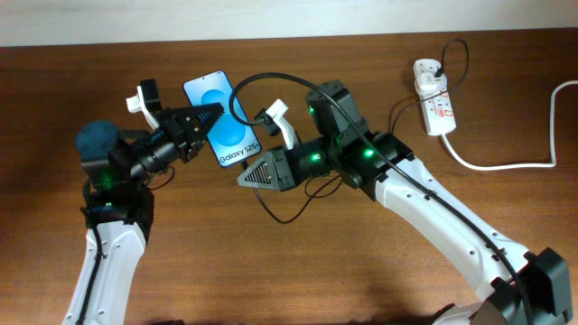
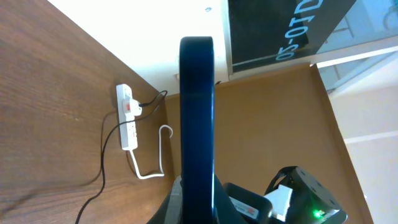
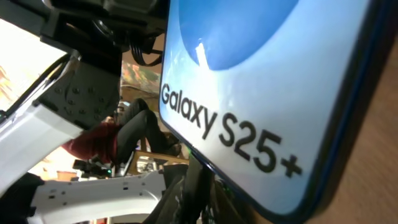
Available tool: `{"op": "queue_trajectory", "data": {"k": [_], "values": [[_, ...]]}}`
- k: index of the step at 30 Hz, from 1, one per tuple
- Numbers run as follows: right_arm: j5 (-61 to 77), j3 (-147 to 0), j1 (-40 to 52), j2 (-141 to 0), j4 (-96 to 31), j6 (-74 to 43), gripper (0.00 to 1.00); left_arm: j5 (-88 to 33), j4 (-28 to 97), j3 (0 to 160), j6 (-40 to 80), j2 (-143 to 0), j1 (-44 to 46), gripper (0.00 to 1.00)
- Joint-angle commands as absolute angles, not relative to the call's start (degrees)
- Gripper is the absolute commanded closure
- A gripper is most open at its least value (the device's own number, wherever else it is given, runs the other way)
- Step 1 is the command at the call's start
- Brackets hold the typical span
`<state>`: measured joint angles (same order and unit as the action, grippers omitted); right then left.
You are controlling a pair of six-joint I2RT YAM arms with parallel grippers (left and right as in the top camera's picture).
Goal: Plug charger to phone and switch on socket
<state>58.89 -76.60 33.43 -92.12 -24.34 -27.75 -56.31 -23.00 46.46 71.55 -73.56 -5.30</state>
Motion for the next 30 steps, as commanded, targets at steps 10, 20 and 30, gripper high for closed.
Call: {"op": "queue_trajectory", "data": {"k": [10, 20, 30], "values": [[57.8, -76.7, 33.7, -92.3, -18.6, -28.7, 0.96, -58.7, -9.6, 47.2, 62.6, -72.6, -4.9, 1.0], [58.1, -76.7, 31.9, -92.3, -17.2, -30.6, 0.96, -62.2, -9.8, 47.2, 62.6, -72.6, 1.9, 1.0], [58.2, -76.7, 29.9, -92.3, -18.7, -29.8, 0.95, -65.9, -9.8, 47.2, 62.7, -72.6, 1.9, 1.0]]}}
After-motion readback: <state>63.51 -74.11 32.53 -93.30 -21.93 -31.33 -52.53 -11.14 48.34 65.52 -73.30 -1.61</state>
